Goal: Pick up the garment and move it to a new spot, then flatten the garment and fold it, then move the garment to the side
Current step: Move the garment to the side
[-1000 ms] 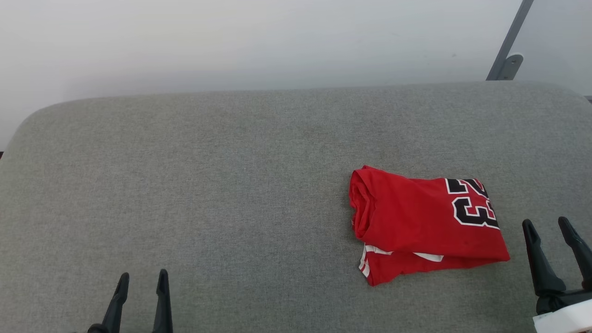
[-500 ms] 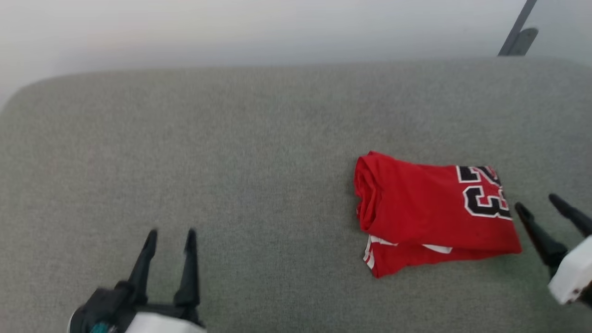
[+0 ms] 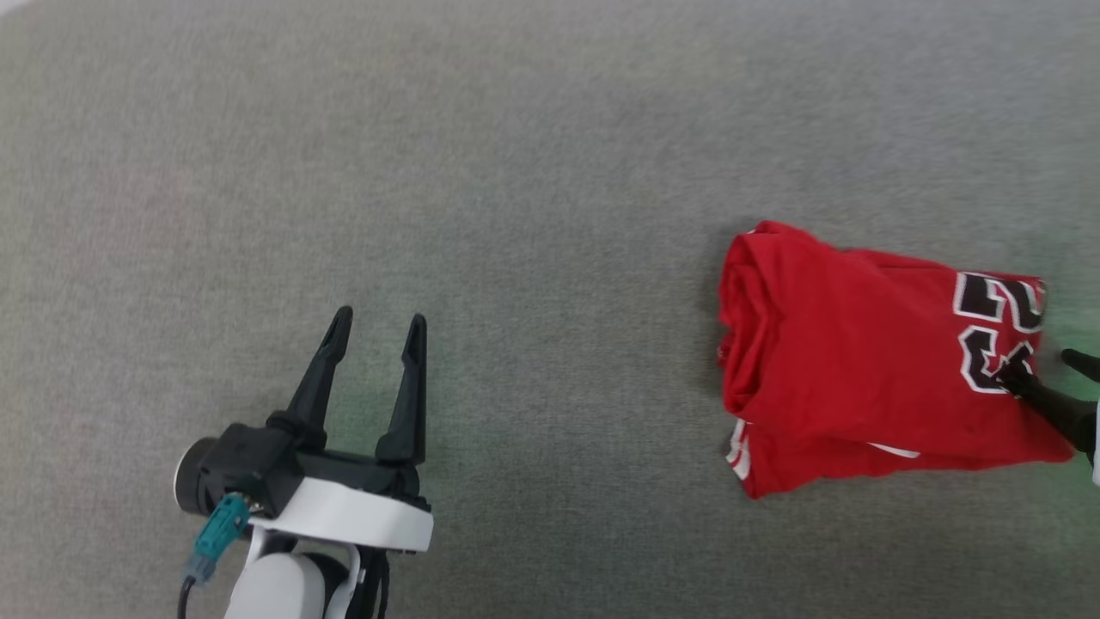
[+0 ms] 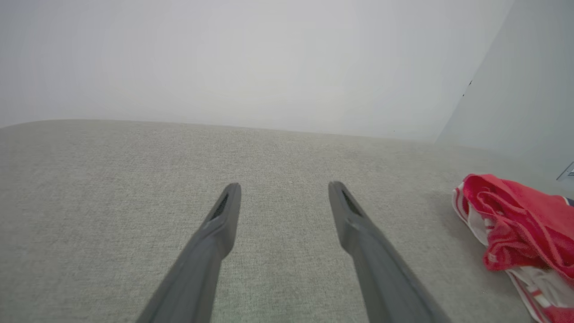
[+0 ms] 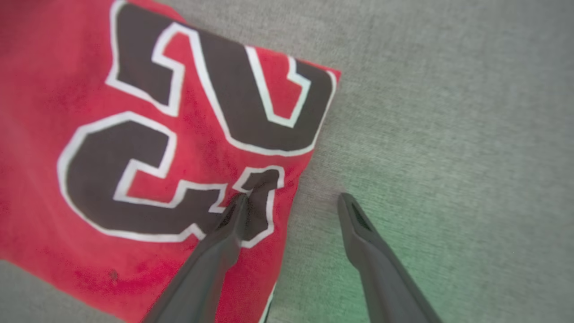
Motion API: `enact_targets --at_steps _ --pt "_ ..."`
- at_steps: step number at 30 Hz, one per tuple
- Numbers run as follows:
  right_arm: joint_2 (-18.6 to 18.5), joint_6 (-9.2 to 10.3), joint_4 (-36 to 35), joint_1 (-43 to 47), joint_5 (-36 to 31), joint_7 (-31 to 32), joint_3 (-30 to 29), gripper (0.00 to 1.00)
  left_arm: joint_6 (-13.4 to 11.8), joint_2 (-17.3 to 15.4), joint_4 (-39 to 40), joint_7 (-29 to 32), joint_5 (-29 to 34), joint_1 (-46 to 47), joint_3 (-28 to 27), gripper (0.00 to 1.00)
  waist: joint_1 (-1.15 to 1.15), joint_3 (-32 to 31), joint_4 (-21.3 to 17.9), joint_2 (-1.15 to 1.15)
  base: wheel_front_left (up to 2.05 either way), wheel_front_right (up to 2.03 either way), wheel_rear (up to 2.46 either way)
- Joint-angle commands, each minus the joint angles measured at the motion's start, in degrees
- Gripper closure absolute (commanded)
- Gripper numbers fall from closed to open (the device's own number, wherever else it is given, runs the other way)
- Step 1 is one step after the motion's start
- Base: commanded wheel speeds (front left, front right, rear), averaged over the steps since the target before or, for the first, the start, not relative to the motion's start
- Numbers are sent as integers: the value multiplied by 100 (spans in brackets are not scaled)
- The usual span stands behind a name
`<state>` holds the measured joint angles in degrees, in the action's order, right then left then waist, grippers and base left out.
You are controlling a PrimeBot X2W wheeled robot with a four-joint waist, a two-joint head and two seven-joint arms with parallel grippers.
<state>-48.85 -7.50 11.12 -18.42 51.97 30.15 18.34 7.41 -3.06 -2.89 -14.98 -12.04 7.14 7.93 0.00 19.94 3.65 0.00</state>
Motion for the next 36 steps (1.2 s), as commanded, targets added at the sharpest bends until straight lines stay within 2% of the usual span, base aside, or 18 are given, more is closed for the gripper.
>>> enact_targets --at_steps 1,6,7,8,9,10,12,18,26,31,36 --pt "-2 3 0 -58 71 107 69 0 11 6 -3 -29 49 127 13 0 0 186 148 0 0 0 0" --pt "80 3 6 -73 166 330 423 0 11 10 -11 -29 41 251 19 0 0 362 221 0 0 0 0" --pt "98 2 -4 -75 192 358 503 21 11 11 -12 -29 42 262 19 0 0 386 225 0 0 0 0" --pt "119 2 -12 -77 221 361 562 55 11 13 -20 -29 46 279 19 0 0 405 224 0 0 0 0" --pt "136 2 -16 -91 239 334 603 73 11 13 -30 -29 47 301 20 0 0 421 219 0 0 0 0" --pt "156 1 -28 -111 277 314 640 97 11 13 -42 -29 54 325 25 0 0 431 204 0 0 0 0" --pt "171 2 -35 -140 293 271 663 100 11 14 -48 -29 64 343 28 0 0 440 178 0 0 0 0" --pt "142 10 110 -350 350 -105 609 100 11 -7 -83 -30 136 404 55 0 0 419 -107 0 0 0 0" --pt "-100 15 569 -424 361 -912 96 100 11 -250 -16 -29 219 688 183 0 0 522 -722 0 0 0 0" --pt "-272 7 1202 -606 292 -1405 -346 100 11 -410 87 -29 196 1118 289 0 0 752 -1069 0 0 0 0" --pt "-451 7 1972 -974 242 -1869 -731 100 11 -650 169 -29 292 1732 553 0 0 1117 -1211 0 0 0 0"
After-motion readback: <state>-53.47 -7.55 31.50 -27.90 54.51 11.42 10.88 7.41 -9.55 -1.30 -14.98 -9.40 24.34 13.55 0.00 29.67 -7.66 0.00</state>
